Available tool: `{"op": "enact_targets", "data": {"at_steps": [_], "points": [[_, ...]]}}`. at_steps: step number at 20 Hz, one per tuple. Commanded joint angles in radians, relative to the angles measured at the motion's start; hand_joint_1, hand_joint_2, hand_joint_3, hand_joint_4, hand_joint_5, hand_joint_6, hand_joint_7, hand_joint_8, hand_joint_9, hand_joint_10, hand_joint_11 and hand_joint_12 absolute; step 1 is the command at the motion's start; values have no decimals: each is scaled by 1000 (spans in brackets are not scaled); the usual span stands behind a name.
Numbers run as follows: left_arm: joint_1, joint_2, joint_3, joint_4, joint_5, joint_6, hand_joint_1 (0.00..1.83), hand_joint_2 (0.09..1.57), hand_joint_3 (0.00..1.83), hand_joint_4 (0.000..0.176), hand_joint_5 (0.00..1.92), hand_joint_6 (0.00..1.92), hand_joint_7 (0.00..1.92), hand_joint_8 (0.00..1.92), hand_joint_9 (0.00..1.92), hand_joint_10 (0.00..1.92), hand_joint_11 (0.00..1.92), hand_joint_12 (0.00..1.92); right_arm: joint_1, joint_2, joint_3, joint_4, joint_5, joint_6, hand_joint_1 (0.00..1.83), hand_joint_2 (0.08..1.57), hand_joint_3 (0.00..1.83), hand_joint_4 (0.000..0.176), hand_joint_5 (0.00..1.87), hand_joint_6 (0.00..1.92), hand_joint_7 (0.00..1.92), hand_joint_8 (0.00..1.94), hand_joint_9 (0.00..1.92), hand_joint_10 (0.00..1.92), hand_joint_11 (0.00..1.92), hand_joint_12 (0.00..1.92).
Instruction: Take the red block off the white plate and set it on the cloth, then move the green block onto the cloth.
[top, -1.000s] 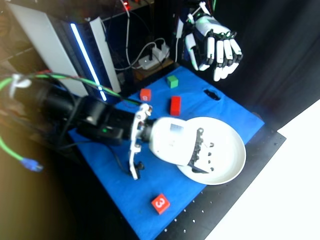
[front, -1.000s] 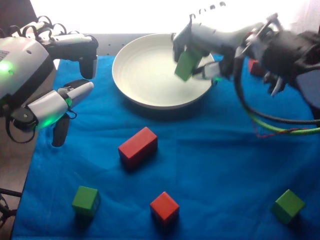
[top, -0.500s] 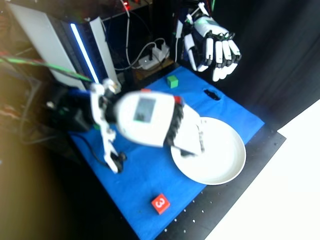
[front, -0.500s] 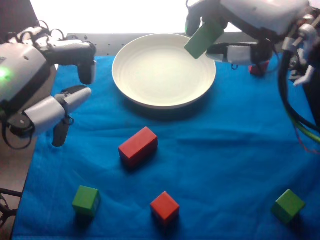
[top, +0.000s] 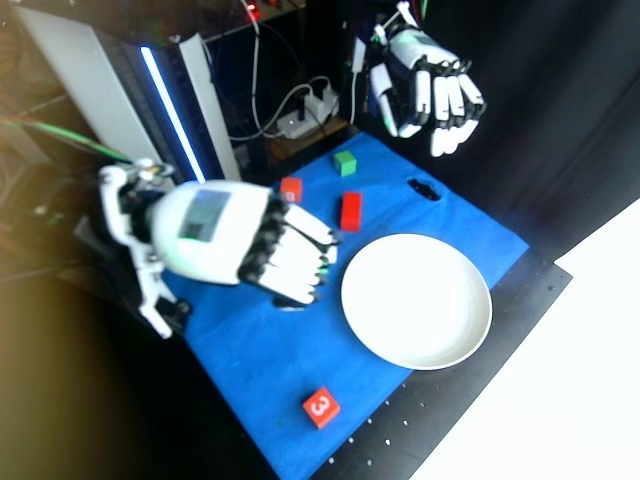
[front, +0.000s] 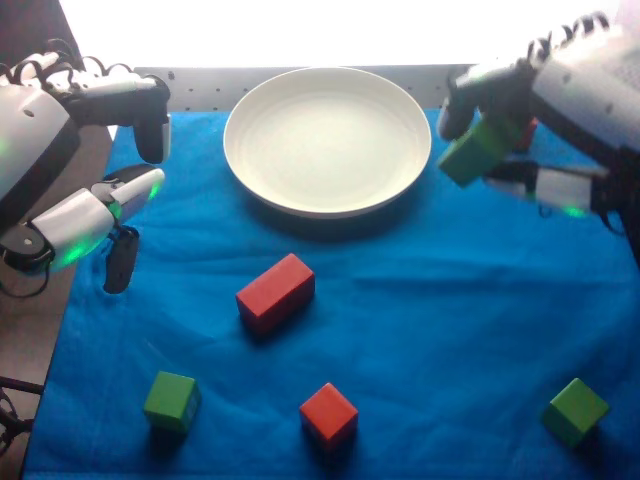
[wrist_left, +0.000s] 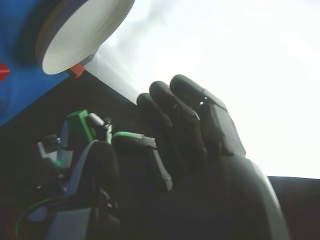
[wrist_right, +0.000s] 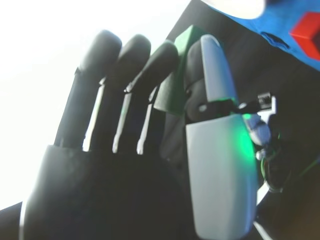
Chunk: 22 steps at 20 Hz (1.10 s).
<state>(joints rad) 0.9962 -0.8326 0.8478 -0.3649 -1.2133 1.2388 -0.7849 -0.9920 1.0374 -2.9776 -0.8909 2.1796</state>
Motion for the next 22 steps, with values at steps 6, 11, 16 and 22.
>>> {"op": "enact_targets", "data": {"at_steps": [6, 11, 16, 22], "points": [[3, 6, -5, 15, -144, -1, 757, 1346, 0, 176, 553, 1600, 683, 213, 453, 711, 136, 1399, -45, 28, -45, -34, -146, 6, 1367, 1172, 0, 0, 900, 940, 851, 1317, 763, 1526, 789, 1901], [6, 6, -7, 11, -148, -1, 748, 1353, 0, 176, 542, 1614, 671, 176, 434, 689, 134, 1354, -102, 40, -82, -34, -146, 6, 1382, 1140, 0, 0, 925, 1023, 955, 1060, 900, 1313, 848, 1744], [10, 4, -8, 7, -150, -1, 747, 1354, 1, 176, 541, 1616, 668, 181, 420, 688, 105, 1345, -116, 40, -92, -34, -146, 6, 1268, 1106, 0, 0, 999, 940, 992, 1050, 910, 1245, 802, 1664], [12, 4, -9, 6, -154, -1, 749, 1355, 0, 176, 542, 1616, 677, 164, 440, 626, 115, 1299, -121, 54, -105, -34, -146, 6, 1062, 889, 0, 0, 512, 542, 508, 505, 411, 842, 233, 1579]]}}
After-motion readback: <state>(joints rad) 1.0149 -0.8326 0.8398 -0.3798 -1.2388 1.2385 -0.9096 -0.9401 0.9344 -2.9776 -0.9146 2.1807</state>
